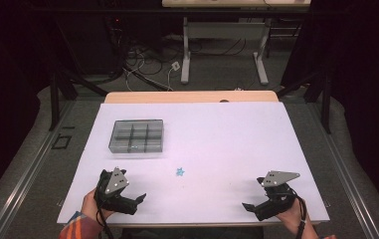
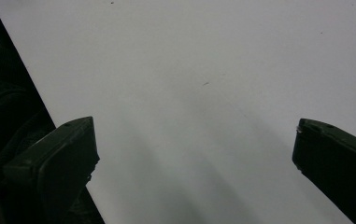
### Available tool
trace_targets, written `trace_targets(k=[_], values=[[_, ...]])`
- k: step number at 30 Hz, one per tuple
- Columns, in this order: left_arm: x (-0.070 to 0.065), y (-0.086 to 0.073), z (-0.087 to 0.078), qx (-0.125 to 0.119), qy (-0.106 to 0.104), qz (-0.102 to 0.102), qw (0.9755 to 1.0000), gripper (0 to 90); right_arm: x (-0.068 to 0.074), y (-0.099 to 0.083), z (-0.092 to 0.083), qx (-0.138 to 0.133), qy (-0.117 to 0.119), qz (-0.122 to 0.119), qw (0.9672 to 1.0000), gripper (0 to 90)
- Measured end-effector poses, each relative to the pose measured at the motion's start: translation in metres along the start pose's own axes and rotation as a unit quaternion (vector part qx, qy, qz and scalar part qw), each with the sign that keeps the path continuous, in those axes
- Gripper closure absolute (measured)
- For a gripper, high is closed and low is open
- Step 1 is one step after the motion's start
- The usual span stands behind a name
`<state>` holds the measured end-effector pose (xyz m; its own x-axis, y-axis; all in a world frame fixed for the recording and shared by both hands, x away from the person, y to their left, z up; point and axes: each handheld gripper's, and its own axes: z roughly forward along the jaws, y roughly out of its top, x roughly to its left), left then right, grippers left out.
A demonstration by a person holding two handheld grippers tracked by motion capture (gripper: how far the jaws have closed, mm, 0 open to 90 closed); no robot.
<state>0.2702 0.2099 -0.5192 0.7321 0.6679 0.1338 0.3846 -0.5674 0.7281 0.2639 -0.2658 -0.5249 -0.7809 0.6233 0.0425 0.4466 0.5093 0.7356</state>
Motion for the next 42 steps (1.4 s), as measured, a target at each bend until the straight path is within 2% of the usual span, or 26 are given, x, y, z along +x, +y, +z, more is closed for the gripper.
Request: trace_targets(k=[19, 21, 26, 29, 33, 36, 42], values=[[0.003, 0.000, 0.002, 0.005, 0.008, -0.005, 0.9999, 0.0, -0.001, 0.001, -0.001, 0.005, -0.003, 0.002, 1.0000, 0.0], [0.003, 0.002, 0.002, 0.012, 0.007, -0.007, 0.9999, 0.0, -0.001, 0.000, 0.001, -0.001, -0.002, 0.000, 1.0000, 0.0], [0.006, 0.005, 0.004, 0.021, 0.009, -0.007, 0.9997, 0.0, -0.002, -0.001, 0.000, 0.004, -0.004, 0.001, 1.0000, 0.0], [0.010, 0.005, 0.007, 0.023, 0.008, -0.015, 0.9996, 0.0, -0.002, -0.001, 0.000, -0.004, -0.007, 0.005, 1.0000, 0.0], [0.017, 0.008, 0.008, 0.025, 0.009, -0.021, 0.9994, 0.0, -0.002, -0.001, 0.000, 0.005, -0.002, 0.003, 1.0000, 0.0], [0.021, 0.012, 0.010, 0.036, 0.010, -0.019, 0.9991, 0.0, -0.002, -0.001, 0.001, 0.000, -0.005, 0.004, 1.0000, 0.0], [0.030, 0.016, 0.013, 0.043, 0.001, -0.032, 0.9986, 0.0, -0.003, -0.001, 0.001, 0.001, -0.005, 0.003, 1.0000, 0.0]])
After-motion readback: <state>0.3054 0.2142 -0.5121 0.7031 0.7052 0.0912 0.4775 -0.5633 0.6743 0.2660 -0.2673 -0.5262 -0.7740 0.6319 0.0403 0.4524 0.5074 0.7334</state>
